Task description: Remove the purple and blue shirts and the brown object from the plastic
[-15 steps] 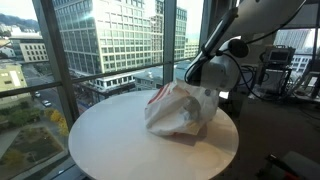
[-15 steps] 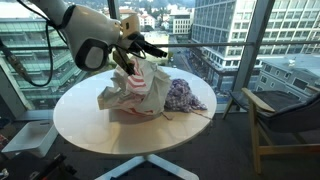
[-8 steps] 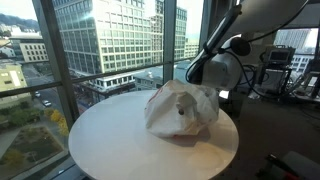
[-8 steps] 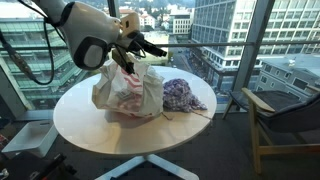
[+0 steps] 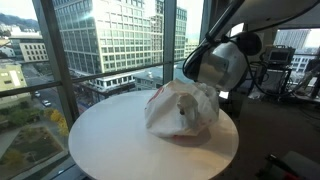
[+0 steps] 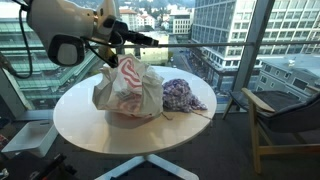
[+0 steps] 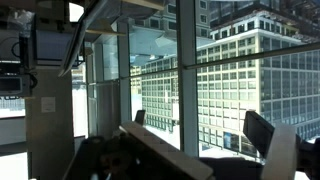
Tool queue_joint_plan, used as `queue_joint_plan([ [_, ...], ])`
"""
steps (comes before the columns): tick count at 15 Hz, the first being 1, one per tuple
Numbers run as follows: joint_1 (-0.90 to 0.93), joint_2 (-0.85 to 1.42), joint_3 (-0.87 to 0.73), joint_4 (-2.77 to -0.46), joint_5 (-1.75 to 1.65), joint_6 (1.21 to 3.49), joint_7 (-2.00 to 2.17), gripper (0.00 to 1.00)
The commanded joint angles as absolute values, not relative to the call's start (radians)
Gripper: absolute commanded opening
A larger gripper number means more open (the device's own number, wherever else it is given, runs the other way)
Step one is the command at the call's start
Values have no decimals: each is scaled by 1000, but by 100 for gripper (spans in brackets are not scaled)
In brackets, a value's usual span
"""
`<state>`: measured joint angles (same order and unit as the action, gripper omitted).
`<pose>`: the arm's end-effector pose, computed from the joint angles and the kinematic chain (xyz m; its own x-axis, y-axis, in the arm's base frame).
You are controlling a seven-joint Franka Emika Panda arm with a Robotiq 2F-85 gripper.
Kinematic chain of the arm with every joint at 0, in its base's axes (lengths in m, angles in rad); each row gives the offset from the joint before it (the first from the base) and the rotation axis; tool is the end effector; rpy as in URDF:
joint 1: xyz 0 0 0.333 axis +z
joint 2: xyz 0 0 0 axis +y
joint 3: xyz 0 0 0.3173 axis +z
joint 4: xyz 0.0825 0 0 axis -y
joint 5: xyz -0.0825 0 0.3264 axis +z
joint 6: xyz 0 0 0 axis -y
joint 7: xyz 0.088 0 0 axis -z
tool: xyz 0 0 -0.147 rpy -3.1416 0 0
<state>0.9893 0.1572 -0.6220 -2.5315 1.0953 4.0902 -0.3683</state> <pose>0.4461 0.0198 0.4234 0.2268 -0.1603 0.9607 -0.5059 -0.8622 -0.0244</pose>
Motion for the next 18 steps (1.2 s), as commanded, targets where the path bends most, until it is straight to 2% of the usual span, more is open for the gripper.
queue_joint_plan([
  [1, 1096, -50, -580, -2576, 1221, 4176, -625, 100],
  [2, 1114, -96, -561, -2581, 1251, 4162, -683, 100],
  [3, 975, -145, -388, -2582, 1279, 4144, -739, 100],
  [7, 713, -200, -150, -2605, 1274, 3859, -716, 100],
  [8, 818, -217, -259, -2603, 1301, 3800, -743, 100],
  [10, 785, -251, -246, -2605, 1372, 3666, -795, 100],
  [14, 721, -208, -340, -2574, 1465, 3350, -873, 100],
  [18, 680, -106, -359, -2641, 1416, 3196, -767, 100],
])
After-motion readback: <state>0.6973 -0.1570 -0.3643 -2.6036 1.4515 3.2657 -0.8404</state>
